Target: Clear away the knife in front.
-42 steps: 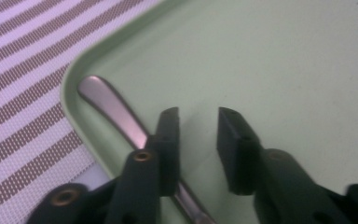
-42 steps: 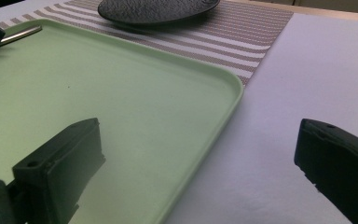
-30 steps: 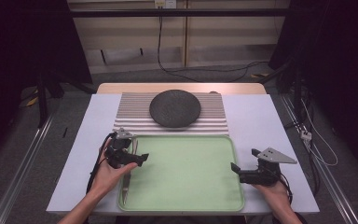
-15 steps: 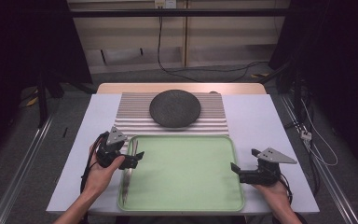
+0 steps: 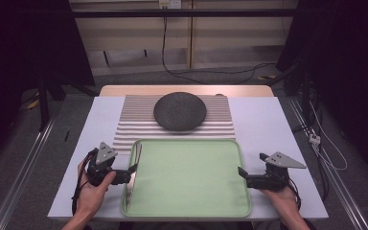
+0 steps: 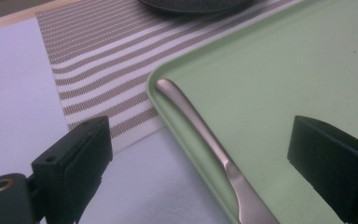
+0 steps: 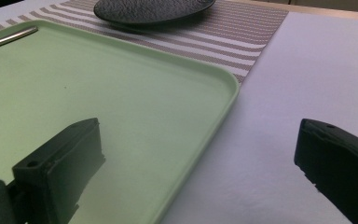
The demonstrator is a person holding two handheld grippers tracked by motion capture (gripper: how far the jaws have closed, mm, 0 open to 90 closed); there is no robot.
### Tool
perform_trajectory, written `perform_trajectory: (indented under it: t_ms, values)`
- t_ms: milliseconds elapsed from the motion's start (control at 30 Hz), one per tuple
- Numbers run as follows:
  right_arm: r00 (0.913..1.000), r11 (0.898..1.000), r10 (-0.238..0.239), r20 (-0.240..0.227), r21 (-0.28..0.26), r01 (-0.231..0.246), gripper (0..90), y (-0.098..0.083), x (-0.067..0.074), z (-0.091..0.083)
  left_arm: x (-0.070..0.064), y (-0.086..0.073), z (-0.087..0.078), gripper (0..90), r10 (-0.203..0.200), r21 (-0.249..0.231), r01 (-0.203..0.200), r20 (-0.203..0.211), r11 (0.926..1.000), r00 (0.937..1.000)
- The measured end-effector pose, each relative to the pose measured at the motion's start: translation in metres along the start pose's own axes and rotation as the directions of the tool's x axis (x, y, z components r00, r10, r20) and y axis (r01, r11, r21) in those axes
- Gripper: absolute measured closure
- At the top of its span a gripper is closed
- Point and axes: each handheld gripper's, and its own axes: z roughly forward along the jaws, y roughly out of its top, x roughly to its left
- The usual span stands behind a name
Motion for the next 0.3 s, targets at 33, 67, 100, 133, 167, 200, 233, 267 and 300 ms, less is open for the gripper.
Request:
perform_trajectory:
  t_ms: [33, 67, 100, 133, 167, 200, 233, 267, 300]
  values:
    - [1.0, 1.0, -0.002, 0.0, 0.001, 0.002, 0.8, 0.0, 0.0, 0.0, 0.0, -0.003, 0.001, 6.0, -0.013, -0.009, 0.014, 0.005, 0.9999, 0.9999]
    - [1.0, 1.0, 0.0, 0.002, 0.003, 0.0, 0.8, -0.001, 0.0, -0.001, 0.001, -0.006, 0.001, 6.0, -0.017, -0.01, 0.017, 0.004, 0.9998, 0.9998]
    - [1.0, 1.0, 0.001, 0.002, 0.002, -0.001, 0.8, -0.001, -0.001, -0.001, 0.003, -0.01, 0.003, 6.0, -0.041, -0.012, 0.041, 0.012, 0.9991, 0.9991]
    - [1.0, 1.0, 0.004, 0.005, 0.001, -0.004, 0.8, -0.001, -0.001, -0.001, 0.005, -0.012, 0.004, 6.0, -0.054, -0.015, 0.054, 0.017, 0.9984, 0.9984]
    - [1.0, 1.0, 0.002, 0.007, 0.0, -0.002, 0.8, -0.001, -0.001, -0.002, 0.007, -0.013, 0.004, 6.0, -0.063, -0.018, 0.063, 0.025, 0.9979, 0.9977]
    - [1.0, 1.0, 0.0, 0.007, 0.0, 0.0, 0.8, -0.001, -0.001, -0.002, 0.008, -0.014, 0.004, 6.0, -0.079, -0.024, 0.079, 0.03, 0.9966, 0.9964]
    - [1.0, 1.0, 0.0, 0.007, 0.0, 0.0, 0.8, -0.001, -0.001, -0.002, 0.01, -0.015, 0.003, 6.0, -0.081, -0.022, 0.082, 0.026, 0.9964, 0.9963]
    - [1.0, 1.0, 0.002, 0.009, -0.001, -0.002, 0.8, -0.001, -0.001, -0.002, 0.01, -0.016, 0.004, 5.9, -0.088, -0.019, 0.089, 0.026, 0.9959, 0.9958]
    - [0.9999, 1.0, 0.006, 0.01, 0.0, -0.006, 0.8, -0.001, -0.001, -0.002, 0.01, -0.016, 0.003, 5.7, -0.086, -0.018, 0.086, 0.03, 0.9961, 0.9958]
